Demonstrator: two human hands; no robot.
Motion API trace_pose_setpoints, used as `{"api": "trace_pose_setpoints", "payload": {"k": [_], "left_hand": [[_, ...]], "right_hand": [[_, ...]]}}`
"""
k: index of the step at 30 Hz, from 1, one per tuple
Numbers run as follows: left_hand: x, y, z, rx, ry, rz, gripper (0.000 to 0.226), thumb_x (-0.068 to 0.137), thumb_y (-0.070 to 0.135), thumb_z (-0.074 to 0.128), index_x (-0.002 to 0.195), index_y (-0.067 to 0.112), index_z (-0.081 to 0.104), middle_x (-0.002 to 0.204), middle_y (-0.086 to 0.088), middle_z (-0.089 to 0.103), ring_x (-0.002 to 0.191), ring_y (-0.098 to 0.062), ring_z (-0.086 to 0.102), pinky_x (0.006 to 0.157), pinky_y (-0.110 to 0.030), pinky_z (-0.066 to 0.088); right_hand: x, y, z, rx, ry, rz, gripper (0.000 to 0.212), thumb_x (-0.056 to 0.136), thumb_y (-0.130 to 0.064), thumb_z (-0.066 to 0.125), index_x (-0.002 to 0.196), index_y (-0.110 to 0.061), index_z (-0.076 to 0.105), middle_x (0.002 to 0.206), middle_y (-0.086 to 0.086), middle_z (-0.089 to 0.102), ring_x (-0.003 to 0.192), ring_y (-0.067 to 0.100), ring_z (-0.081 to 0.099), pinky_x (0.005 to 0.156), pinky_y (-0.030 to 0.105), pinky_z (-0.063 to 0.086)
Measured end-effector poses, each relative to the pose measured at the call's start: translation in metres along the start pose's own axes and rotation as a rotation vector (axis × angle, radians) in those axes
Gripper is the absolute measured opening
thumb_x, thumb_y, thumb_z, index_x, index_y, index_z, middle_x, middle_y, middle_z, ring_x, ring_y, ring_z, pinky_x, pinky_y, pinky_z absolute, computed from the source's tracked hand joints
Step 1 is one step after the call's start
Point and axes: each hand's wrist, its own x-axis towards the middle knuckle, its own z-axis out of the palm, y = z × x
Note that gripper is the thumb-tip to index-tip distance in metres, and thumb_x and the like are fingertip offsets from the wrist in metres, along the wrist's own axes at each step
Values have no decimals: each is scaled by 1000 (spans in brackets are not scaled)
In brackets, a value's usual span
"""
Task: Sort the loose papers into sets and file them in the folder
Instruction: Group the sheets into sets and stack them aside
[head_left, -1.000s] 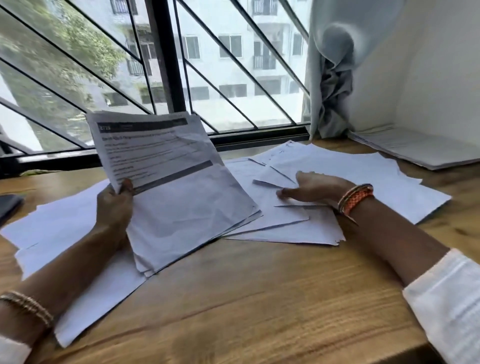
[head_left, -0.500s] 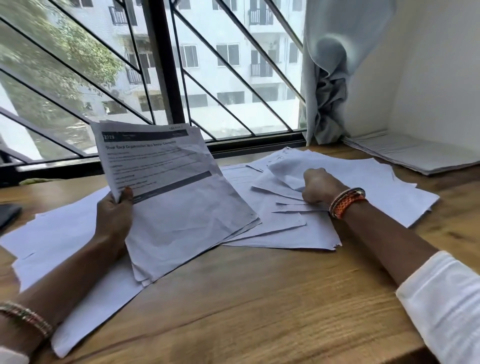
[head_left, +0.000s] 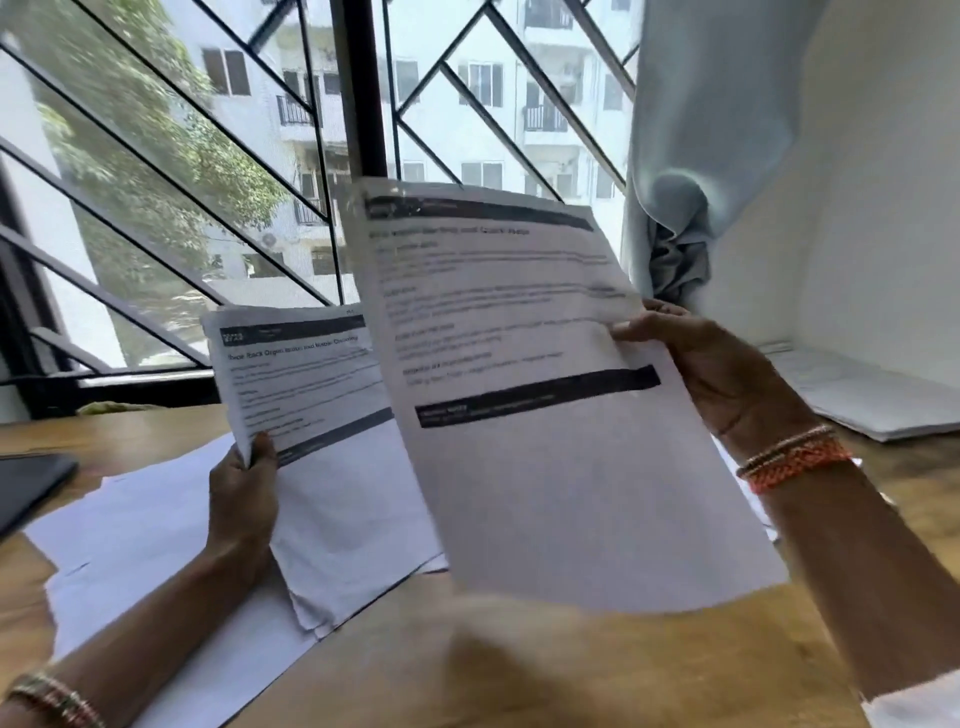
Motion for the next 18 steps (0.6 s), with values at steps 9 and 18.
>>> {"api": "trace_pose_setpoints", "payload": {"k": [9, 18], "left_hand": [[-20, 11, 11, -115, -179, 22, 22, 101, 26, 41, 103, 15, 60, 86, 4, 65, 57, -2, 65, 48, -16, 51], [-22, 12, 8, -115, -259, 28, 20, 100, 25, 42, 104, 16, 60, 86, 3, 69, 58, -4, 67, 49, -18, 53]], "right_hand": [[13, 83, -23, -214, 347, 193, 27, 82, 6, 63, 108, -1, 66, 83, 10, 74, 65, 18, 71, 49, 23, 53], [7, 82, -15, -200, 282, 179, 59, 67, -23, 82, 121, -9, 62, 111, 17, 69, 87, 26, 71, 64, 32, 58]]}}
